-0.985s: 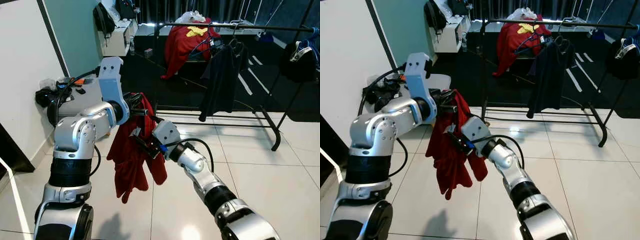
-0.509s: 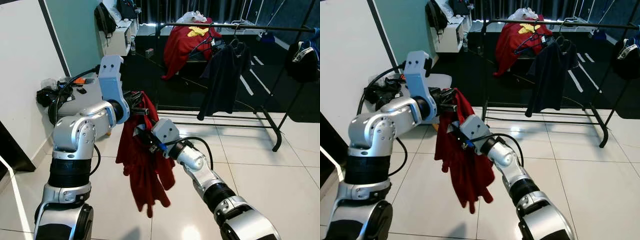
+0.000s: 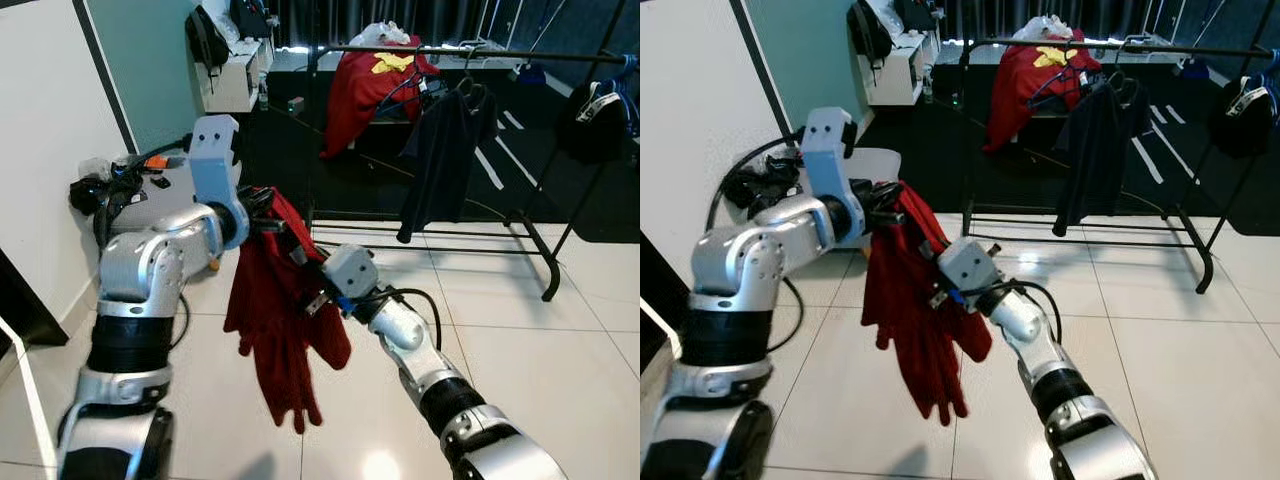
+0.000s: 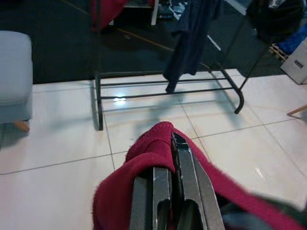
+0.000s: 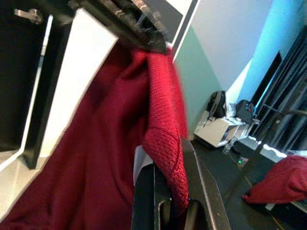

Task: Hang hanger

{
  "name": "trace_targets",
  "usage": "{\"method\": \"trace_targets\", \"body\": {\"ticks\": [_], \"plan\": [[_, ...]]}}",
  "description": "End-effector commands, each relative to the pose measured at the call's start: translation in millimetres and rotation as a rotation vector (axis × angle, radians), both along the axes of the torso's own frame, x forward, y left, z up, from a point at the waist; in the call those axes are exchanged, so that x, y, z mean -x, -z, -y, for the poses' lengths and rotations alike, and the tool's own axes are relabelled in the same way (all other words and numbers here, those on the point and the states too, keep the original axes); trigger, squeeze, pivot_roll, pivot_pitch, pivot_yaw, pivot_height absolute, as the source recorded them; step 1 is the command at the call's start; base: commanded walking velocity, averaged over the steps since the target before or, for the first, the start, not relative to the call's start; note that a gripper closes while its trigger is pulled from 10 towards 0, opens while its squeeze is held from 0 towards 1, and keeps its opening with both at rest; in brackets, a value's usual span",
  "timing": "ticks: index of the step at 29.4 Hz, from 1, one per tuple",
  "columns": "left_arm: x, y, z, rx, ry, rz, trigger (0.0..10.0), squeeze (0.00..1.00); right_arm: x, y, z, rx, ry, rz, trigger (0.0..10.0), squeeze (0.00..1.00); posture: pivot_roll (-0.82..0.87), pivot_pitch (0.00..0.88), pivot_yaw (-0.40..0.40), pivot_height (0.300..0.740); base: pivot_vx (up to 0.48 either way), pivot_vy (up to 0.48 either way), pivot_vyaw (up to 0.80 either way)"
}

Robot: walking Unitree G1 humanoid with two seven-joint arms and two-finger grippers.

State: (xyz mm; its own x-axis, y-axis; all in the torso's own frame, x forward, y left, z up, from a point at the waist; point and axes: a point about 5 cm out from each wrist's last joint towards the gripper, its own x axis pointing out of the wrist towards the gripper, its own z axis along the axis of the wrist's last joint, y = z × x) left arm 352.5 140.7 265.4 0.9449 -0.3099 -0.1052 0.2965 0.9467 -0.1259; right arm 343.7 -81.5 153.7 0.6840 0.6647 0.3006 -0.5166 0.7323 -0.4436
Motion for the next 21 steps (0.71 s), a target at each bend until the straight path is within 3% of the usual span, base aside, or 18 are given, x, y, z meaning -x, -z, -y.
{"method": "trace_targets", "body": {"ticks": [1,2,3,5,8,10,13,16,17,21], "plan": [[-0.7,-0.1,-15.1,-0.075,-0.058,0.040,0.0,0.00,-1.5,-3.1,7.6,-0.049,0.012,-0.018,0.0,0.00,0.11,0.030,0.013,0.740,0.000,0.000,0.00],[0.2,6.5,-29.4,-0.126,-0.075,0.033,0.0,0.00,-7.9,-11.2,22.5,-0.081,-0.001,-0.075,0.0,0.00,0.11,0.032,0.016,0.740,0.000,0.000,0.00],[0.2,6.5,-29.4,-0.126,-0.075,0.033,0.0,0.00,-7.9,-11.2,22.5,-0.081,-0.001,-0.075,0.0,0.00,0.11,0.032,0.016,0.740,0.000,0.000,0.00],[2.6,16.8,-54.2,-0.203,-0.109,0.008,0.1,0.00,-16.1,-28.4,49.5,-0.118,-0.069,-0.166,0.0,0.00,0.10,0.034,0.014,0.740,0.000,0.000,0.00],[4.3,19.6,-62.9,-0.230,-0.119,0.000,0.4,0.00,-17.9,-36.5,60.7,-0.117,-0.114,-0.200,0.0,0.00,0.10,0.033,0.013,0.740,0.000,0.000,0.00],[7.7,16.6,-60.2,-0.210,-0.067,0.012,1.6,0.00,-18.3,-43.5,65.7,-0.123,-0.169,-0.232,0.0,0.00,0.10,0.033,0.009,0.740,0.000,0.000,0.00],[9.1,15.4,-58.4,-0.204,-0.044,0.017,1.6,0.00,-18.4,-45.9,66.8,-0.127,-0.190,-0.242,0.0,0.00,0.10,0.034,0.008,0.740,0.000,0.000,0.00],[13.4,12.6,-50.9,-0.205,0.026,0.033,3.0,0.00,-18.0,-48.6,65.9,-0.113,-0.242,-0.271,0.0,0.00,0.10,0.033,0.006,0.740,0.000,0.000,0.00],[16.6,10.6,-45.2,-0.209,0.076,0.054,3.1,0.00,-17.2,-47.7,63.1,-0.088,-0.287,-0.307,0.0,0.00,0.10,0.033,0.006,0.740,0.000,0.000,0.00],[18.1,11.0,-43.6,-0.207,0.092,0.061,3.1,0.00,-18.5,-48.8,61.4,-0.094,-0.300,-0.322,0.0,0.00,0.10,0.033,0.005,0.740,0.000,0.000,0.00]]}}
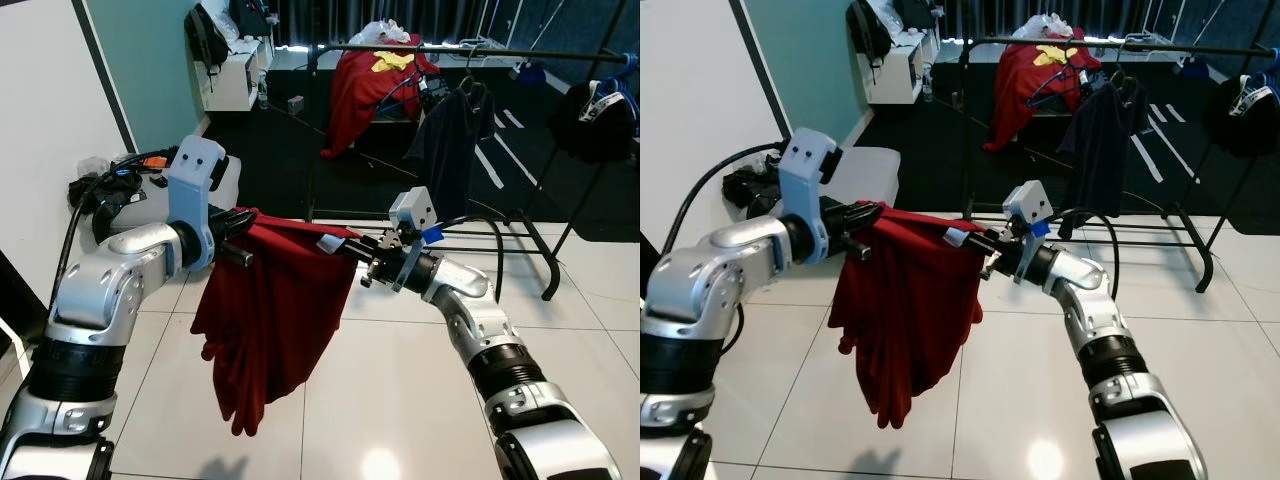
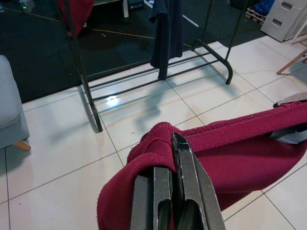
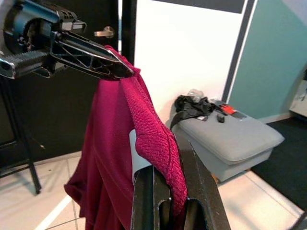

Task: Hang hanger

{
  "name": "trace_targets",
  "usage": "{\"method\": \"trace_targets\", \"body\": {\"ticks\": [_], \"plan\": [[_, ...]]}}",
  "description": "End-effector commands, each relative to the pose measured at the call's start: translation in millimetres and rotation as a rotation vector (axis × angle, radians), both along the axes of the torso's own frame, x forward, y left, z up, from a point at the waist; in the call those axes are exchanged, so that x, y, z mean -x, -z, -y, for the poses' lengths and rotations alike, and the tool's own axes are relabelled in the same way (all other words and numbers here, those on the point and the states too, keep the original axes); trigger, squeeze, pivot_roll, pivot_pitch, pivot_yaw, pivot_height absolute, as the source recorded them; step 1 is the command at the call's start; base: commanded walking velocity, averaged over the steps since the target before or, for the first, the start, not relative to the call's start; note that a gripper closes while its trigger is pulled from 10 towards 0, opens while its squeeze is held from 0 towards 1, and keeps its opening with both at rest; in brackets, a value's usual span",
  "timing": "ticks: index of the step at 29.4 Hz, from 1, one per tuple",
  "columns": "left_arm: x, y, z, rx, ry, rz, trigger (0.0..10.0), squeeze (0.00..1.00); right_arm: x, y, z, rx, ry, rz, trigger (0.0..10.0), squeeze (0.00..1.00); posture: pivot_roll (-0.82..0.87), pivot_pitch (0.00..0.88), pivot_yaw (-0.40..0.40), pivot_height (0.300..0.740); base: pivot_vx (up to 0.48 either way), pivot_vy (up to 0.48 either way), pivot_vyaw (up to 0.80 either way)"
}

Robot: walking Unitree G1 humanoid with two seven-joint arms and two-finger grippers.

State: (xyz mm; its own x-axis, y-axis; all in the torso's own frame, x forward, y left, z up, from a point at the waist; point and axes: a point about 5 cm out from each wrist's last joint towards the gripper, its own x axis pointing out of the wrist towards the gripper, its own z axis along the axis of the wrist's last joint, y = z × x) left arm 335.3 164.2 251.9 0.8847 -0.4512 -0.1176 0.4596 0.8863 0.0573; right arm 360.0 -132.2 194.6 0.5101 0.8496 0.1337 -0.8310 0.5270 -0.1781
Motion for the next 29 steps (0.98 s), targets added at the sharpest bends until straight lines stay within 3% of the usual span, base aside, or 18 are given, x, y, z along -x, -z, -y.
{"method": "trace_targets", "body": {"ticks": [1,4,5,6,11,15,16,24,29], "plan": [[1.1,-2.2,-20.4,-0.032,-0.079,0.013,3.1,0.00,-2.2,-9.8,11.1,-0.047,0.022,0.001,0.0,0.00,0.10,0.033,0.005,0.740,0.000,0.000,0.00],[1.3,-1.8,-20.9,-0.035,-0.074,0.015,3.1,0.00,-1.7,-11.9,11.8,-0.054,0.011,-0.010,0.0,0.00,0.10,0.033,0.005,0.740,0.000,0.000,0.00],[2.3,-1.0,-20.8,-0.020,-0.058,0.010,4.7,0.00,-2.0,-16.3,12.8,-0.068,0.003,-0.016,0.0,0.00,0.10,0.035,0.003,0.740,0.000,0.000,0.00],[3.4,-0.6,-20.3,0.016,-0.040,0.001,10.0,1.00,-2.7,-20.8,13.4,-0.080,-0.003,-0.016,0.0,0.00,0.10,0.036,0.002,0.740,0.000,0.000,0.00],[5.7,0.9,-19.7,0.047,-0.021,-0.007,10.0,1.00,-3.6,-27.3,14.1,-0.096,-0.015,-0.016,0.0,0.00,0.10,0.038,0.001,0.740,0.000,0.000,0.00],[5.1,7.2,-26.5,0.008,-0.081,-0.007,10.0,1.00,-5.0,-33.8,13.0,-0.074,-0.055,-0.016,0.0,0.00,0.10,0.041,0.000,0.740,0.000,0.000,0.00],[4.9,8.5,-28.6,0.006,-0.089,-0.012,10.0,0.00,-5.2,-35.0,12.7,-0.063,-0.066,-0.018,0.0,0.00,0.10,0.041,0.000,0.740,0.000,0.000,0.00],[15.6,21.8,-32.0,0.009,0.016,-0.054,10.0,0.00,-2.7,-48.6,14.8,0.097,-0.245,-0.064,0.0,0.00,0.09,0.048,-0.013,0.740,0.000,0.000,0.00],[36.6,38.4,-9.9,0.009,0.242,-0.105,10.0,0.00,2.4,-65.3,30.2,0.211,-0.345,-0.128,0.0,0.00,0.08,0.069,-0.020,0.740,0.000,0.000,0.00]]}}
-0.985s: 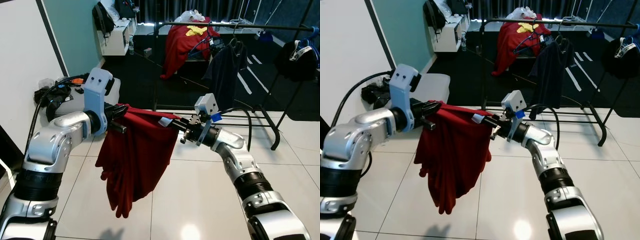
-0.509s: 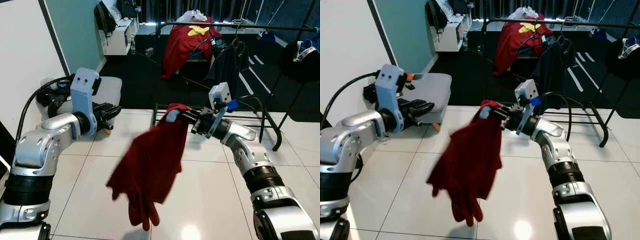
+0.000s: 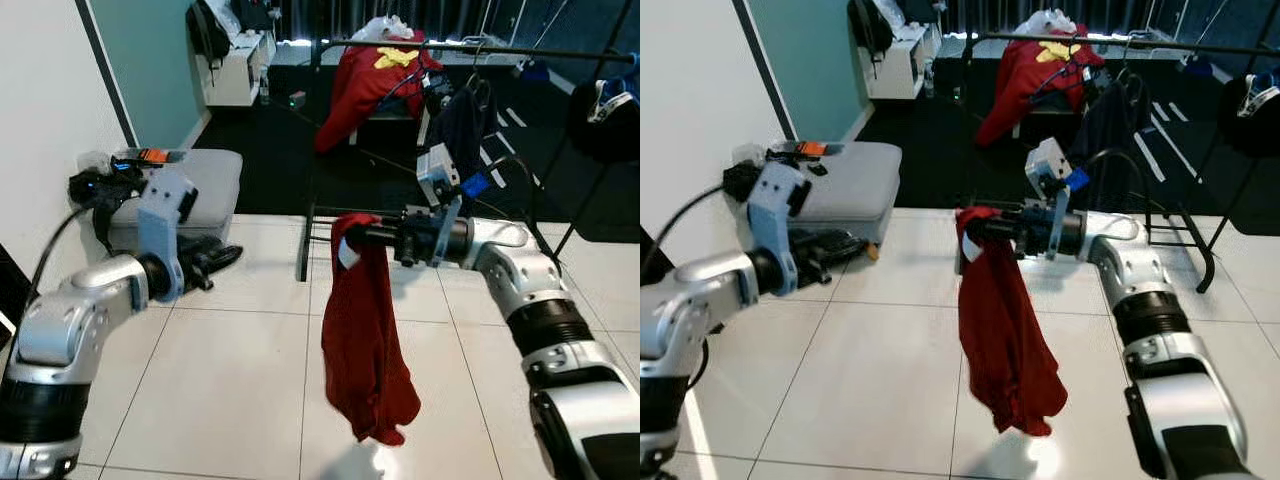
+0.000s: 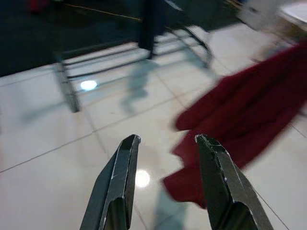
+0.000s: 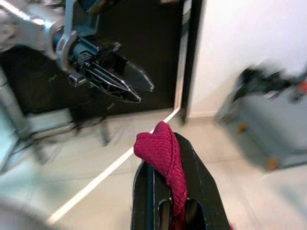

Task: Hang hanger

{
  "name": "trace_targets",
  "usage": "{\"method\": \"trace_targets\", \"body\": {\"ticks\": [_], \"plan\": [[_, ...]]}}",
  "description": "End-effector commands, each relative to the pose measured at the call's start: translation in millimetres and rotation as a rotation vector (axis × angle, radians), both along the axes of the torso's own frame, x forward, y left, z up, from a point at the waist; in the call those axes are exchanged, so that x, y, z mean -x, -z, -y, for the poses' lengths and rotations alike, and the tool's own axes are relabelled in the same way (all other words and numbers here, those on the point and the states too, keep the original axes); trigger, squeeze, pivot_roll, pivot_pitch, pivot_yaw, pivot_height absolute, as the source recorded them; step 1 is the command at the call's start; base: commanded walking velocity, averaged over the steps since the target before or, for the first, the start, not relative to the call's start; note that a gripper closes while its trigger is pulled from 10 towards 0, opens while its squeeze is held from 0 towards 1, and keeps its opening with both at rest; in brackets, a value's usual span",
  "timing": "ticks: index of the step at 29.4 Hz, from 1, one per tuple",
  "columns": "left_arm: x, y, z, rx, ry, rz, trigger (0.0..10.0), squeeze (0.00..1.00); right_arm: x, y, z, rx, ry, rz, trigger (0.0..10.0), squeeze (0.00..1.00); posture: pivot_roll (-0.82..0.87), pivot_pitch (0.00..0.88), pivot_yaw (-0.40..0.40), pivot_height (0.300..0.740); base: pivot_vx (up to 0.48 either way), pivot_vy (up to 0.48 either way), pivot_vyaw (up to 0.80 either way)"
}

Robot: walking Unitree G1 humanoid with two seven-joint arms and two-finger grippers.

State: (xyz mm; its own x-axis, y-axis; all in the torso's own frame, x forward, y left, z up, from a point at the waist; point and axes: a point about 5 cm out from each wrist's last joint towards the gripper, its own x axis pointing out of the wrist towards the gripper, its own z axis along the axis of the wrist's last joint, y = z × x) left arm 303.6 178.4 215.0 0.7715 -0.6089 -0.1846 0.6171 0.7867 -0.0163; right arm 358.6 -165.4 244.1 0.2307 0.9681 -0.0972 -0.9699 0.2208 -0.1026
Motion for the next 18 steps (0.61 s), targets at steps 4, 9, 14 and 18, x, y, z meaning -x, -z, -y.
{"method": "trace_targets", "body": {"ticks": [4,9,14,18], "plan": [[15.5,9.8,18.3,-0.016,0.159,-0.023,10.0,0.00,4.8,-26.2,6.1,0.045,-0.098,-0.018,0.0,0.00,0.07,0.078,-0.025,0.740,0.000,0.000,0.00],[0.5,8.6,11.0,-0.038,0.028,0.066,10.0,0.00,8.1,-31.9,13.8,0.043,-0.159,-0.074,0.0,0.00,0.08,0.093,-0.028,0.740,0.000,0.000,0.00],[-14.5,-0.5,4.0,-0.068,-0.054,0.167,10.0,0.00,11.1,-33.1,15.4,0.053,-0.199,-0.116,0.0,0.00,0.07,0.097,-0.028,0.740,0.000,0.000,0.00],[-14.8,-2.8,10.2,-0.047,-0.011,0.170,10.0,0.00,13.8,-32.8,15.5,0.068,-0.213,-0.140,0.0,0.00,0.07,0.099,-0.030,0.740,0.000,0.000,0.00]]}}
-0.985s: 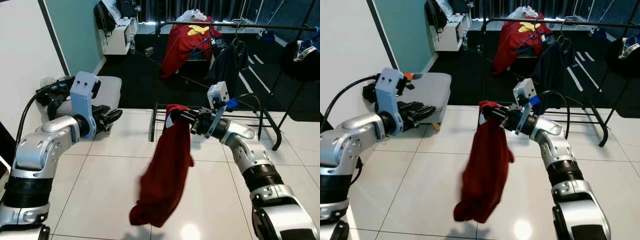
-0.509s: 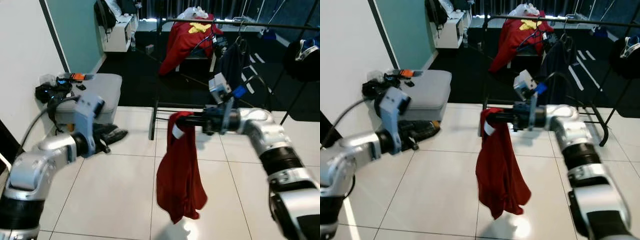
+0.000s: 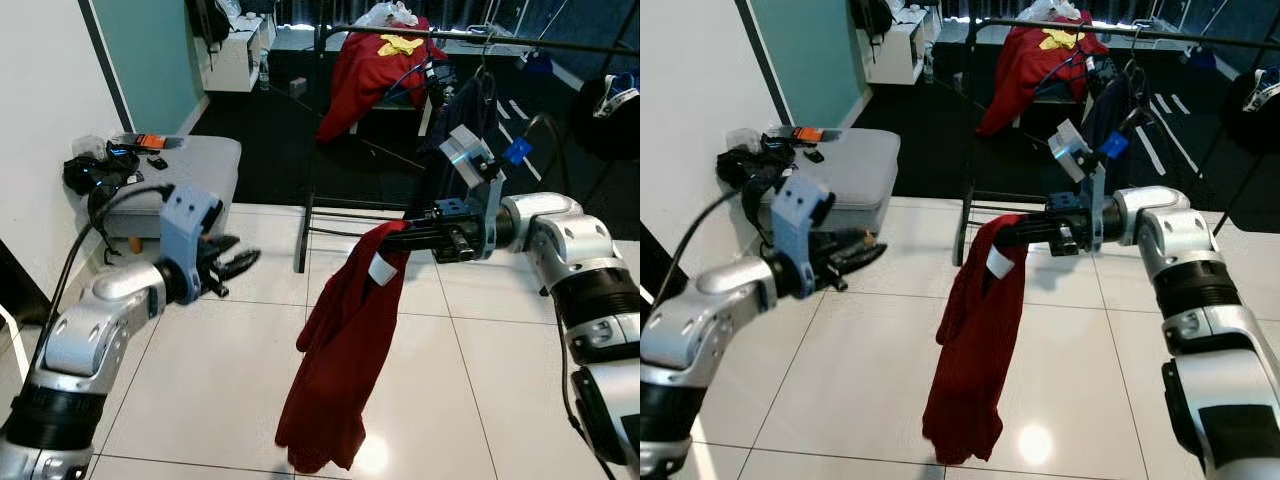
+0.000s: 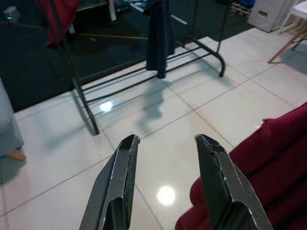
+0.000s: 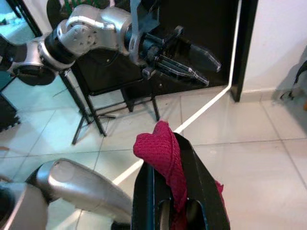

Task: Hang hanger

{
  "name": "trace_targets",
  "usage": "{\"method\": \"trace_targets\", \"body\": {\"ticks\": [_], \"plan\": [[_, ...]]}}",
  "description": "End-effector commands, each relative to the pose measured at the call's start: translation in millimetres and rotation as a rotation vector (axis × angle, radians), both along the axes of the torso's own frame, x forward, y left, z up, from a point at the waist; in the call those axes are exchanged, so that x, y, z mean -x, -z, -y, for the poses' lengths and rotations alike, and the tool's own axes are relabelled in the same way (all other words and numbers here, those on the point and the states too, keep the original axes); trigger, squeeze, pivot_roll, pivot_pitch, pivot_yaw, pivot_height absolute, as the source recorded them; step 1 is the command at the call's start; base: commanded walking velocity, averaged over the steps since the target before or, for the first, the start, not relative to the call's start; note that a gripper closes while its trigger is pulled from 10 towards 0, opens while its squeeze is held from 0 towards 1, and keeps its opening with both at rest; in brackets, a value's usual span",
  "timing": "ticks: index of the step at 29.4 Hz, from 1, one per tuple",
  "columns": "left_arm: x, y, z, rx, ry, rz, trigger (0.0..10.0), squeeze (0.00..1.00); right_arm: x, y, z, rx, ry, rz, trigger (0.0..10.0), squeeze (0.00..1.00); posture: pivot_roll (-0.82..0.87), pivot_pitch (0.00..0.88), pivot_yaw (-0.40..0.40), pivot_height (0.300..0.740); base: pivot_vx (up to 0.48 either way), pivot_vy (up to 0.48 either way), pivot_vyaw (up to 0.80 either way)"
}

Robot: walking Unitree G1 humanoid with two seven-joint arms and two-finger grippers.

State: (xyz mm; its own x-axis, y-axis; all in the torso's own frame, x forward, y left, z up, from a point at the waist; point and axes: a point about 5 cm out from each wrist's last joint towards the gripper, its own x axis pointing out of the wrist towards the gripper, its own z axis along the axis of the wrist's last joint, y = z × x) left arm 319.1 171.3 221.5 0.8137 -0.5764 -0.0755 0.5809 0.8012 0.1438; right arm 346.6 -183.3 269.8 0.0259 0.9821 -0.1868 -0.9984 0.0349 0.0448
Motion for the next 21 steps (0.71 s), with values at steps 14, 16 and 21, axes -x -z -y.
{"method": "trace_targets", "body": {"ticks": [14,16,21], "plan": [[14.4,16.7,60.4,0.229,0.297,-0.006,10.0,0.82,-6.1,-16.3,-6.6,-0.189,0.029,0.085,0.0,0.00,0.06,0.070,-0.041,0.740,0.000,0.000,0.00],[12.7,13.2,62.5,0.263,0.297,0.006,10.0,1.00,-5.3,-18.3,-6.9,-0.204,0.023,0.083,0.0,0.00,0.06,0.066,-0.039,0.740,0.000,0.000,0.00],[11.6,6.3,68.8,0.322,0.303,0.050,10.0,1.00,-2.2,-23.3,-4.8,-0.219,0.008,0.075,0.0,0.00,0.05,0.067,-0.033,0.740,0.000,0.000,0.00]]}}
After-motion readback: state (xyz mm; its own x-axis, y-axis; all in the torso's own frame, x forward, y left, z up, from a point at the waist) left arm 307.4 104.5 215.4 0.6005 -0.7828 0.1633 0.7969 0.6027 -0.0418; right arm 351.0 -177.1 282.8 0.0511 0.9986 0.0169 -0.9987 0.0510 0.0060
